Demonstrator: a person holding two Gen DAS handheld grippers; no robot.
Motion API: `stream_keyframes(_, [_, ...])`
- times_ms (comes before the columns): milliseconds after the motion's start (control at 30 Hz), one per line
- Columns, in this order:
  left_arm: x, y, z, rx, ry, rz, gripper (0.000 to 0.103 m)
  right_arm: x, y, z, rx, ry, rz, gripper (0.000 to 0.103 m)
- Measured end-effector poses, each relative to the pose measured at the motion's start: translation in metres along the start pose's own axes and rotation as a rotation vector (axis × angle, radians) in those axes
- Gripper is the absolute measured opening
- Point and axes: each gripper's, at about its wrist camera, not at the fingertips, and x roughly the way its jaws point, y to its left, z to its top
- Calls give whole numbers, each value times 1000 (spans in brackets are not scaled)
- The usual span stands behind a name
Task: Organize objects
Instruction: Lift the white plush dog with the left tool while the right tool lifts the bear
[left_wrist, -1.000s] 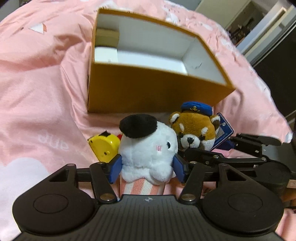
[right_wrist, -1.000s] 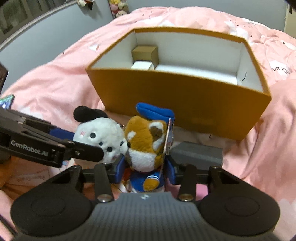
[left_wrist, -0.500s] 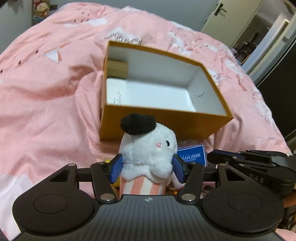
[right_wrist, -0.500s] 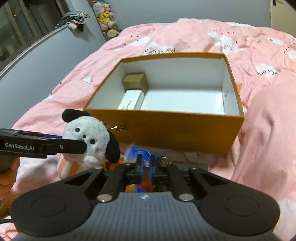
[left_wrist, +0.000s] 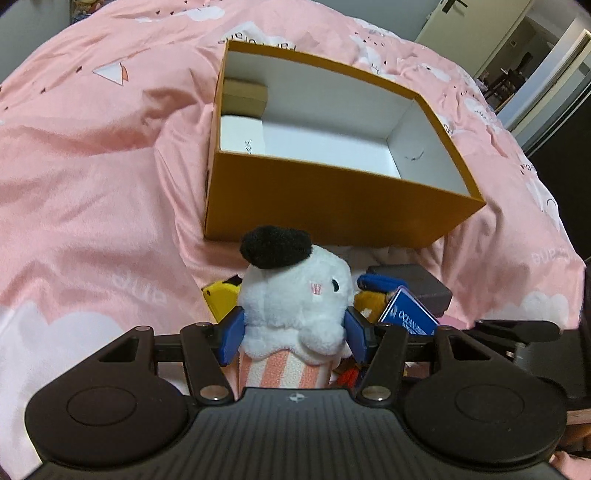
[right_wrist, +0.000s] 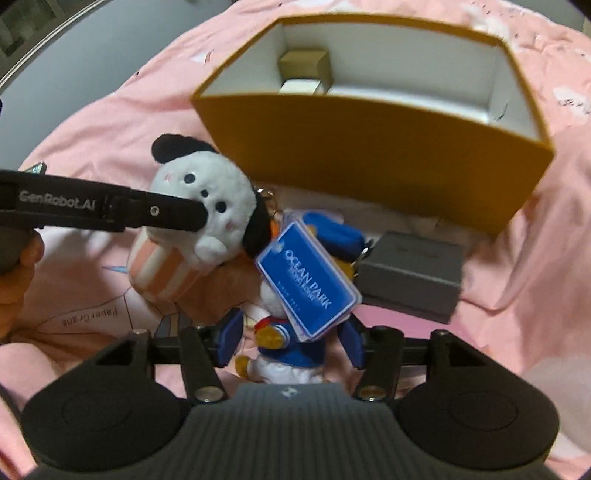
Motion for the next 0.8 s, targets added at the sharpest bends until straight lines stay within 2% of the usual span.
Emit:
stream_keyframes(100, [1,0,0,-1,2,0,65,12,0,0,-12,6,-23,58])
stream_keyframes(200, [1,0,0,0,2,1,65,21,-2,-2,3,26,-30,50])
stream_keyframes(267, [1,0,0,0,1,2,65,16,-4,-4,18,9,-27,42])
stream_keyframes(300, [1,-1,0,3,-1,5,65,14,-5,-4,21,-2,-25,41])
stream_keyframes(600, [-23,-16,4,27,-78,-40,65,-38,-16,-3,54,-127,-3,39])
stream_keyframes(800, [-55,-33,23,43,-201,-88,65,-93,-23,17,49,-270,8,39])
